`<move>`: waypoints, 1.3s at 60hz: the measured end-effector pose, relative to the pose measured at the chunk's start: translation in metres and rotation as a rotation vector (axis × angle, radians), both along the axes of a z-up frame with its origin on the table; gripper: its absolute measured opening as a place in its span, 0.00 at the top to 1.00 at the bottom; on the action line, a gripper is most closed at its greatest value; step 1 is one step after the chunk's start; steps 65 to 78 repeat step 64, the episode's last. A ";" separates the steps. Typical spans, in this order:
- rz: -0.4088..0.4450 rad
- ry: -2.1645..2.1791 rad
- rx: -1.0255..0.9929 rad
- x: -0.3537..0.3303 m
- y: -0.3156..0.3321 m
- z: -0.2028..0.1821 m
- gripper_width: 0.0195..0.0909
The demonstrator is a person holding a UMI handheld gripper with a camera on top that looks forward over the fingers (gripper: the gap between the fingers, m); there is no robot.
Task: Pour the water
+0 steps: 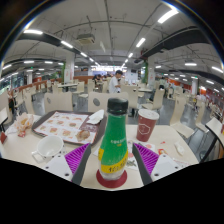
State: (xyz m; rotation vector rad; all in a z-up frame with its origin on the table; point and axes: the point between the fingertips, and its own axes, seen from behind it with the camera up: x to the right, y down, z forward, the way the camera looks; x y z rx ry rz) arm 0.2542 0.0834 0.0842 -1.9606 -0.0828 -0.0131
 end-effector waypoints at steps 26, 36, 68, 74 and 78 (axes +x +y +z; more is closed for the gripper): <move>-0.141 -0.017 -0.244 -0.116 -0.173 0.070 0.08; -0.139 0.072 -0.274 -0.215 -0.203 0.100 0.09; -0.027 0.083 -0.289 -0.346 -0.227 0.125 0.09; -0.027 0.083 -0.289 -0.346 -0.227 0.125 0.09; -0.027 0.083 -0.289 -0.346 -0.227 0.125 0.09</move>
